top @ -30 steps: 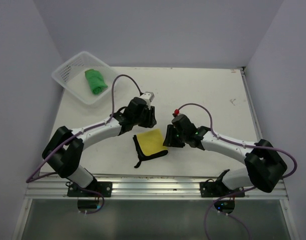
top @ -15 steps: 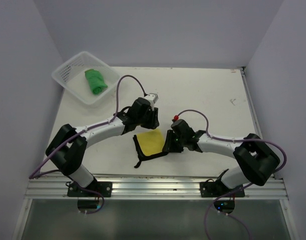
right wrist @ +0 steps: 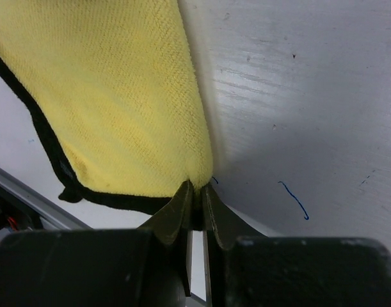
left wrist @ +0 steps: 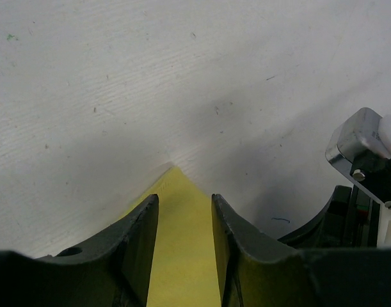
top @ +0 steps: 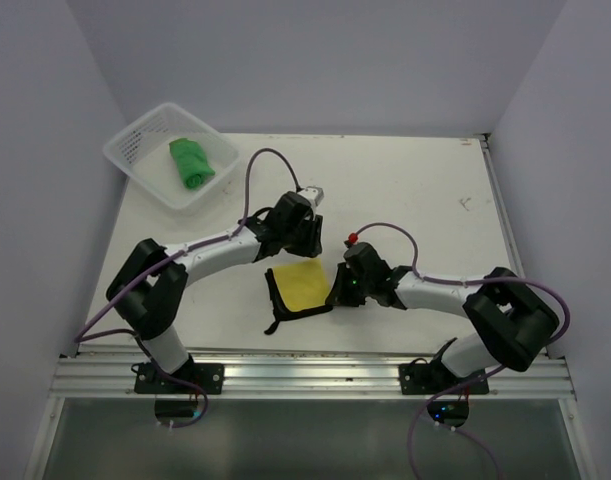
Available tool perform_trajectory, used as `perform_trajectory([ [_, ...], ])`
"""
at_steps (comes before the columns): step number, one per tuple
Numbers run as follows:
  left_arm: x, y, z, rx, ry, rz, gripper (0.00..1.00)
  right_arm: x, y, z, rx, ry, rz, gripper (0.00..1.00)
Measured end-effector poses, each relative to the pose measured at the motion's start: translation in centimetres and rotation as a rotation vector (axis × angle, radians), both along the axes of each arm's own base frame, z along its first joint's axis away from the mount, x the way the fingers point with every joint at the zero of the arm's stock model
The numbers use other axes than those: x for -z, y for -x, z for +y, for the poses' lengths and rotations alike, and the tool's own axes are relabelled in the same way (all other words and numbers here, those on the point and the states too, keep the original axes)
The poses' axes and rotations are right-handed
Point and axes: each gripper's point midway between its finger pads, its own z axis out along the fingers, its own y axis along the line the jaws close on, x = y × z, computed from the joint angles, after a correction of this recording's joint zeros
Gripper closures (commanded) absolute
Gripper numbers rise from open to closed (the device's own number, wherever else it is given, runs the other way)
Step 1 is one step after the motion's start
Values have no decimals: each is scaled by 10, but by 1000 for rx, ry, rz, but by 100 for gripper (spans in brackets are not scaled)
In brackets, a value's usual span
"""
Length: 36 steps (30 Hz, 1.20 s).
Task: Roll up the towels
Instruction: Roll the towel
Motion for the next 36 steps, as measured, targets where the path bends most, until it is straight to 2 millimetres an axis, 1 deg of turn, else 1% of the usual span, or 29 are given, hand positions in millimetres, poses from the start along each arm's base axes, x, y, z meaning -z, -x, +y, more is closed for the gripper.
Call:
perform_trajectory([
  [5,0,1,-14,12,-23,30,56,0,0,0,-2,-3,-9,96],
  [9,6,5,-22,17,-58,56,53,0,-1,0,-6,-2,-12,97],
  [11,13,11,-22,16,-86,75,52,0,0,0,-10,-2,-15,97],
  [18,34,23,-13,-25,-172,143,51,0,-2,2,-10,-16,-29,99],
  [24,43,17,-15,-66,-191,161,52,0,-4,4,-10,-33,-46,100],
  [31,63,13,-13,-103,-248,182,53,0,-5,5,-12,-46,-59,100],
  [36,64,12,-13,-111,-277,165,54,0,-5,5,-12,-55,-68,100],
])
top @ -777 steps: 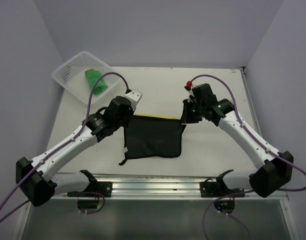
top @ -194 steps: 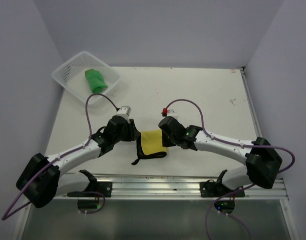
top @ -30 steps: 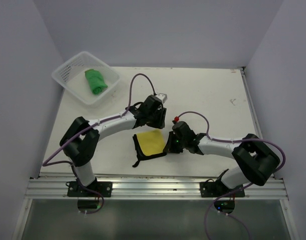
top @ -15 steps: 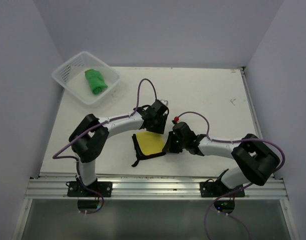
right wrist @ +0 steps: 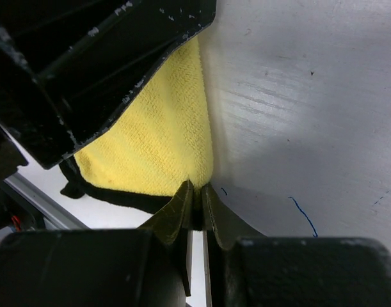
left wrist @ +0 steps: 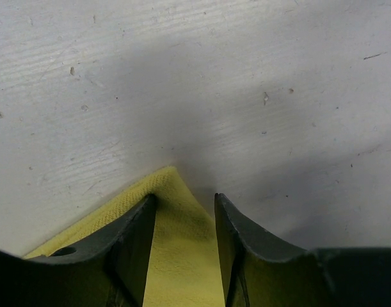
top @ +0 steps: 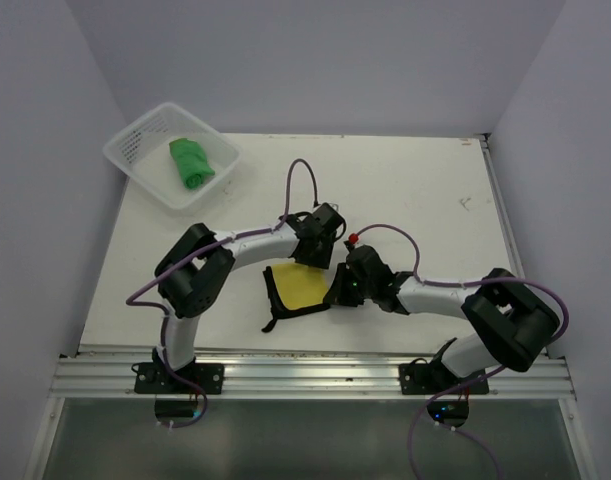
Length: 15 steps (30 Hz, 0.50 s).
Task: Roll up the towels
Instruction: Roll the towel
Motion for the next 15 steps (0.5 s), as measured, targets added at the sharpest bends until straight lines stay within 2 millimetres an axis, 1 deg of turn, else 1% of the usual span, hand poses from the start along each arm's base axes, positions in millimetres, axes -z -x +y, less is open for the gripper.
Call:
perform_trajectory([
  [10,5,-2,2,-6,-93,-13,58,0,2,3,-19,12,-47,100],
  [11,5,-2,2,-6,-103,-14,63,0,2,4,-21,16,-54,100],
  [15,7,-3,5,-14,-143,-14,70,0,4,6,-33,41,-88,100],
])
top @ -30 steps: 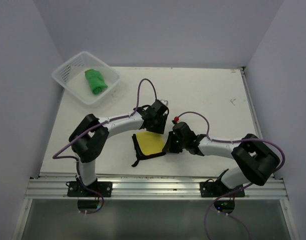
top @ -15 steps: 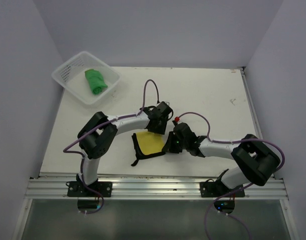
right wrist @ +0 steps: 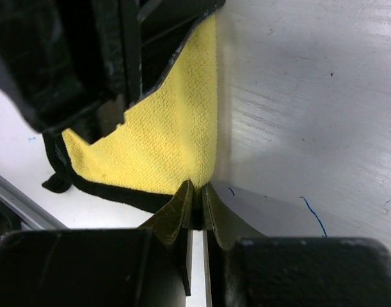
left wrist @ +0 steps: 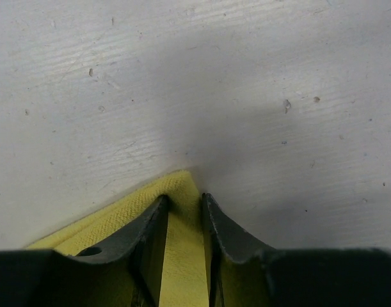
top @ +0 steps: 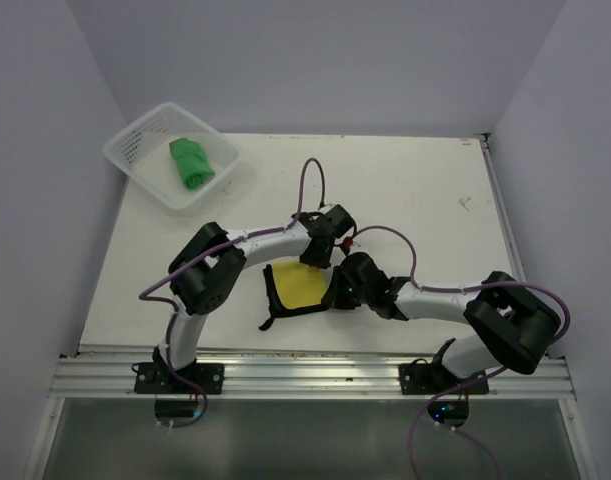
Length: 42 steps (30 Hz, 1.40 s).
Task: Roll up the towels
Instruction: Roll the towel
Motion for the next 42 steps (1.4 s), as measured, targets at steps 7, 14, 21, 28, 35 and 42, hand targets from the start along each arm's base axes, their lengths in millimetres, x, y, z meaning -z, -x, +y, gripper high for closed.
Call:
perform_trajectory([
  [7,0,-1,6,-17,-44,-14,87,0,-1,-4,17,26,-50,100],
  [14,-1,-2,5,-36,-54,-4,87,0,-1,-4,5,43,-83,100],
  [21,-2,-2,-2,-64,-16,-4,91,-4,2,-13,6,115,-168,100],
  [28,-5,1,-16,-77,132,-23,100,-10,8,-25,-3,217,-244,100],
  [35,-7,-1,-24,-63,283,-38,100,-25,9,-28,-31,358,-310,100],
  [42,-9,2,-31,-29,397,-39,100,-30,14,-28,-82,538,-371,100],
])
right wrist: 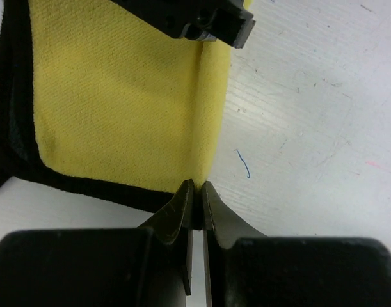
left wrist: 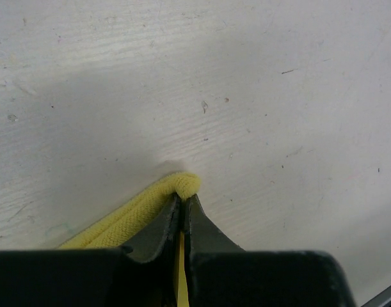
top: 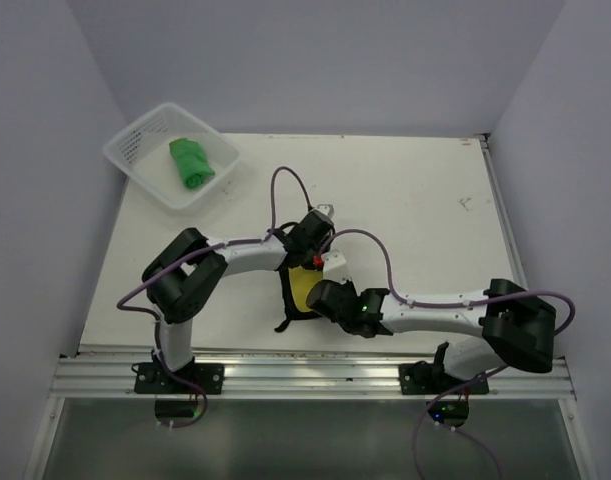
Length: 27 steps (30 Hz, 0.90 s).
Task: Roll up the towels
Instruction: Roll the towel
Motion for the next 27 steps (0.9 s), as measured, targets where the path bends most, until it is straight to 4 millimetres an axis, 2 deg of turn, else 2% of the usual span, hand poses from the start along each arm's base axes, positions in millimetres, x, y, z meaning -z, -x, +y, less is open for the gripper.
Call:
perform_trajectory([
  [10,-6,-1,8,24,142,-6,100,-1,2,8,-49,297,-89,100],
  [16,-7,1,5,73,198,-10,100,8,7,10,-120,467,-130,100],
  [27,-1,3,13,106,240,5,100,19,9,22,-274,723,-169,100],
])
